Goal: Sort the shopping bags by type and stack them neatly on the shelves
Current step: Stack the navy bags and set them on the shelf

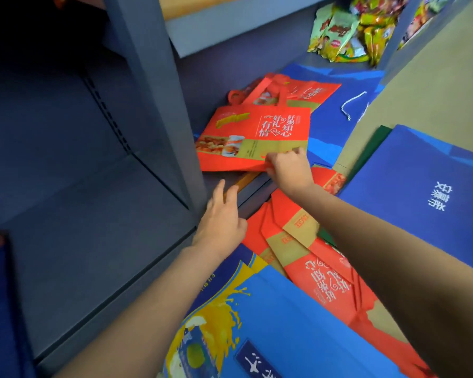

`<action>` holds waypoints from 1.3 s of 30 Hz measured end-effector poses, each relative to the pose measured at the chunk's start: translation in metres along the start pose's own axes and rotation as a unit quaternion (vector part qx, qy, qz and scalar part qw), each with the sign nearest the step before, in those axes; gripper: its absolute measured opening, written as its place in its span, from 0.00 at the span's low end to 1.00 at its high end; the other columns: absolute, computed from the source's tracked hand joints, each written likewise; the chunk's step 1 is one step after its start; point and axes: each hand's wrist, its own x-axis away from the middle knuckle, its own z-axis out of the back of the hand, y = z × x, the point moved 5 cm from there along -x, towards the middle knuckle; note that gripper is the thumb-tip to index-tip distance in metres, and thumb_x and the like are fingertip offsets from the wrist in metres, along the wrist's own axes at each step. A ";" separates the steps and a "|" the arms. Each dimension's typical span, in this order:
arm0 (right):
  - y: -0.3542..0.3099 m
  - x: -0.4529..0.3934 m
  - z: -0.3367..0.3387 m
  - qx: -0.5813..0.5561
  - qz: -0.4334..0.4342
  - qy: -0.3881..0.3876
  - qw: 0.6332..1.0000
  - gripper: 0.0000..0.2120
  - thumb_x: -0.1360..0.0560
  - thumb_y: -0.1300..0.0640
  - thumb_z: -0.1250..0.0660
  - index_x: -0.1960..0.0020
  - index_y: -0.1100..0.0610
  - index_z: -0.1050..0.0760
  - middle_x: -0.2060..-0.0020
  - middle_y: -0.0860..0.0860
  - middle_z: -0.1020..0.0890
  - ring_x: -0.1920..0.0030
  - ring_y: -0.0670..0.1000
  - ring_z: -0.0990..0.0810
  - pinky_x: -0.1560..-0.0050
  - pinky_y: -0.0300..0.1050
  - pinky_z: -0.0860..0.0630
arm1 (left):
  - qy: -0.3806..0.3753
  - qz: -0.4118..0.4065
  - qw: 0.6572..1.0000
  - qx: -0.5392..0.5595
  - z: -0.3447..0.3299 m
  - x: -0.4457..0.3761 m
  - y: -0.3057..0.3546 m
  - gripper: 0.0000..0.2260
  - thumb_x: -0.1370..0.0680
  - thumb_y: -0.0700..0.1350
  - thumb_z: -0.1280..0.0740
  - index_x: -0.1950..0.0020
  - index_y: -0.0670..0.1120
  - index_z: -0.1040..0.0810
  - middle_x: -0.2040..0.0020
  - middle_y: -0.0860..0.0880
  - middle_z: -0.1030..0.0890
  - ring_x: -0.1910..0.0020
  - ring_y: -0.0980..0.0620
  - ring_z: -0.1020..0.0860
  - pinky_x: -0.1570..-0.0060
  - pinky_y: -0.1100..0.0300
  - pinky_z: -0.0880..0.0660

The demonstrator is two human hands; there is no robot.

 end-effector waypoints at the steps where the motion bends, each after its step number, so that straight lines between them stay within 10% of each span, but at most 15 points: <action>1: 0.002 0.010 0.007 -0.030 0.021 -0.014 0.999 0.12 0.22 0.58 0.40 0.42 0.57 0.25 0.49 0.58 0.18 0.46 0.59 0.22 0.43 0.49 0.35 | 0.012 0.001 1.000 0.020 0.004 0.007 -0.002 0.28 0.24 0.39 0.40 0.25 0.45 0.44 0.24 0.46 0.50 0.27 0.45 0.41 0.33 0.53 0.39; 9: -0.023 0.213 0.014 -0.251 0.152 -0.182 0.938 0.11 0.27 0.56 0.39 0.58 0.60 0.20 0.62 0.56 0.17 0.61 0.56 0.22 0.61 0.46 0.30 | 0.009 0.080 0.985 0.152 -0.022 0.112 -0.041 0.24 0.23 0.39 0.37 0.27 0.44 0.36 0.32 0.42 0.33 0.32 0.46 0.33 0.35 0.63 0.41; 12: -0.026 0.259 -0.007 -0.226 0.124 -0.269 0.928 0.11 0.26 0.56 0.43 0.57 0.58 0.23 0.58 0.57 0.18 0.58 0.56 0.22 0.58 0.47 0.30 | -0.042 0.125 0.980 0.149 -0.050 0.143 -0.052 0.24 0.22 0.40 0.38 0.26 0.45 0.38 0.30 0.41 0.34 0.31 0.45 0.34 0.34 0.59 0.40; 17: 0.002 0.249 -0.007 -0.033 0.060 -0.185 0.980 0.14 0.23 0.61 0.44 0.40 0.54 0.26 0.48 0.56 0.19 0.46 0.58 0.20 0.51 0.48 0.26 | -0.097 0.107 0.984 0.104 -0.083 0.143 -0.036 0.26 0.23 0.39 0.38 0.25 0.44 0.40 0.29 0.41 0.35 0.31 0.44 0.35 0.35 0.58 0.39; 21: -0.037 0.248 -0.024 0.061 0.182 -0.209 0.959 0.18 0.36 0.61 0.49 0.64 0.58 0.20 0.73 0.53 0.19 0.70 0.51 0.18 0.67 0.38 0.26 | -0.102 0.143 0.979 0.105 -0.088 0.151 -0.041 0.26 0.22 0.39 0.39 0.25 0.45 0.42 0.30 0.40 0.36 0.31 0.43 0.35 0.35 0.55 0.37; 26: -0.013 0.230 -0.057 0.068 0.024 -0.286 0.955 0.15 0.20 0.58 0.47 0.38 0.54 0.27 0.40 0.54 0.22 0.37 0.55 0.27 0.37 0.47 0.34 | -0.103 0.205 0.972 0.042 -0.072 0.195 -0.107 0.26 0.23 0.41 0.38 0.25 0.48 0.41 0.30 0.43 0.35 0.32 0.42 0.34 0.35 0.51 0.35; 33: -0.113 0.200 -0.024 -0.054 0.057 -0.168 0.983 0.19 0.21 0.48 0.43 0.36 0.58 0.30 0.42 0.58 0.23 0.38 0.59 0.29 0.43 0.50 0.31 | -0.030 0.186 0.982 -0.012 -0.029 0.232 -0.162 0.27 0.26 0.38 0.38 0.27 0.46 0.36 0.31 0.43 0.33 0.35 0.41 0.31 0.35 0.49 0.35; 39: -0.266 0.196 -0.011 -0.366 0.101 -0.247 0.891 0.23 0.24 0.51 0.34 0.33 0.60 0.31 0.39 0.58 0.23 0.37 0.56 0.26 0.37 0.46 0.32 | 0.120 0.139 0.982 -0.053 0.036 0.271 -0.203 0.25 0.32 0.45 0.48 0.38 0.41 0.26 0.42 0.42 0.25 0.48 0.40 0.25 0.49 0.46 0.26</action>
